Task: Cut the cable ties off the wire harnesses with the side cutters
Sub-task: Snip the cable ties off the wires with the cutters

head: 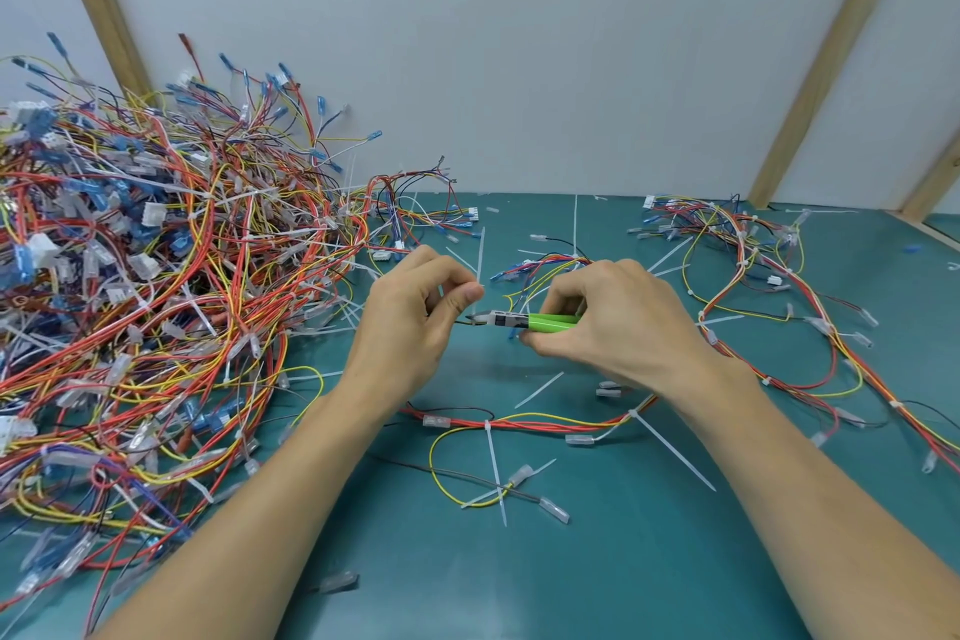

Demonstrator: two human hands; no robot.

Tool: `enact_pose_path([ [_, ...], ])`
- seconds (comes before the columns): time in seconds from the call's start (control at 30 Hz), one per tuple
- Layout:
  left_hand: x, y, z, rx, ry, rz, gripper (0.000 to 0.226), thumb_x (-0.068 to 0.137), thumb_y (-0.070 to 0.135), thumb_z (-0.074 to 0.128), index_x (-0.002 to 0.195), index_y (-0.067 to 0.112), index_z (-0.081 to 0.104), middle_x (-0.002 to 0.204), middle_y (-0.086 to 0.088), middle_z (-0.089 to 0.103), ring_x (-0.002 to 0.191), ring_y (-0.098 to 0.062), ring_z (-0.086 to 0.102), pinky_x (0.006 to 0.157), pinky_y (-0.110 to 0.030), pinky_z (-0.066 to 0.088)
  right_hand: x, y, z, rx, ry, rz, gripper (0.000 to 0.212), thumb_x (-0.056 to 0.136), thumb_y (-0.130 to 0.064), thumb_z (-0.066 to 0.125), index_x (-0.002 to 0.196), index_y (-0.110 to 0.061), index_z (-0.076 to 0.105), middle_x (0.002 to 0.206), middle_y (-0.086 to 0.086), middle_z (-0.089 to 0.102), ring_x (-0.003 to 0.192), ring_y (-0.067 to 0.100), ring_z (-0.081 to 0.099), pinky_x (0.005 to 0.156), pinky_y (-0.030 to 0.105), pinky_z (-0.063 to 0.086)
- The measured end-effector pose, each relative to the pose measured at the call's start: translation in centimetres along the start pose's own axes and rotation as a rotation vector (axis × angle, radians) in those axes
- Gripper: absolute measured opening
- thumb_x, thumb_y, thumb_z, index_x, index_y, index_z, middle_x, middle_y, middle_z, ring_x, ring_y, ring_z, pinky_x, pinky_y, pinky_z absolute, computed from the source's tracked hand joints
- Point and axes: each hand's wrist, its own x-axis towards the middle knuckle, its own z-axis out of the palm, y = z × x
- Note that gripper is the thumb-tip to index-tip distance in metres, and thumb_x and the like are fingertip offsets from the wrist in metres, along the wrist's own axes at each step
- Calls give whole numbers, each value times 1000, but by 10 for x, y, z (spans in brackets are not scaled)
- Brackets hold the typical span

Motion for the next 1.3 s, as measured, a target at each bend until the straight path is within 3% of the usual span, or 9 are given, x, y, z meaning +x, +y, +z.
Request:
enact_pose_path([
  [0.23, 0, 0, 1, -25, 47, -40, 15, 95, 13, 67, 83, 22, 62, 76, 12, 52, 62, -4, 44, 60, -12, 31, -1, 0, 1, 6, 23, 4, 26, 67, -57, 78, 70, -34, 67, 65, -19, 62, 73, 10, 56, 59, 26, 37],
  [0.37, 0, -4, 1, -96, 124, -190, 17, 101, 20, 58, 86, 13, 60, 68, 2, 62, 59, -13, 52, 57, -27, 40, -2, 5, 1, 144, 19, 42, 13, 73, -37, 75, 72, -34, 62, 65, -19, 62, 71, 13, 58, 64, 32, 48],
  [0.43, 0, -6, 1, -123, 112, -249, 20, 102, 22, 56, 87, 11, 61, 68, 4, 66, 61, -11, 59, 59, -25, 44, 0, 8, 4, 289, 31, 87, 15, 77, -27, 74, 70, -31, 61, 62, -17, 61, 64, 11, 56, 65, 33, 49],
  [0.53, 1, -6, 3, -184, 67, -326, 21, 103, 21, 55, 87, 9, 62, 62, 5, 67, 47, -2, 49, 52, -19, 37, 2, 8, 10, 513, 35, 153, 24, 84, -20, 74, 67, -29, 59, 56, -18, 55, 56, 8, 44, 61, 30, 37],
  [0.73, 5, -7, 4, -416, 18, -541, 18, 107, 19, 46, 99, 4, 52, 63, -6, 71, 33, -15, 26, 37, -18, 24, 2, -1, 16, 852, -48, 233, 14, 91, -6, 66, 89, -20, 70, 56, -13, 57, 58, 14, 47, 59, 30, 39],
  [0.87, 3, -3, 5, -463, -21, -598, 12, 107, 19, 45, 101, 8, 48, 67, -8, 73, 30, -16, 28, 35, -17, 24, -2, -9, 19, 1034, -158, 240, 22, 92, -2, 64, 106, -15, 73, 74, 2, 64, 58, 14, 49, 49, 28, 40],
  [1.0, 3, -1, 5, -473, -59, -578, 14, 104, 17, 51, 99, 6, 59, 66, -8, 73, 29, -15, 29, 36, -15, 23, -5, -14, 22, 1180, -300, 244, 38, 94, -2, 60, 120, -27, 72, 118, -4, 75, 60, 12, 53, 52, 26, 41],
  [1.13, 2, 1, 5, -484, -169, -544, 18, 104, 13, 52, 101, 14, 70, 66, -6, 72, 30, -14, 31, 36, -15, 25, -5, -13, 22, 1244, -354, 207, 42, 95, -2, 57, 127, -26, 70, 127, -10, 71, 68, 14, 50, 59, 27, 42],
  [1.3, 1, 3, 5, -484, -210, -631, 20, 103, 18, 55, 87, 6, 60, 64, -6, 71, 35, -13, 34, 38, -15, 26, -4, -8, 21, 1304, -347, 194, 38, 93, -3, 59, 124, -20, 73, 129, -8, 71, 69, 10, 49, 65, 28, 41],
])
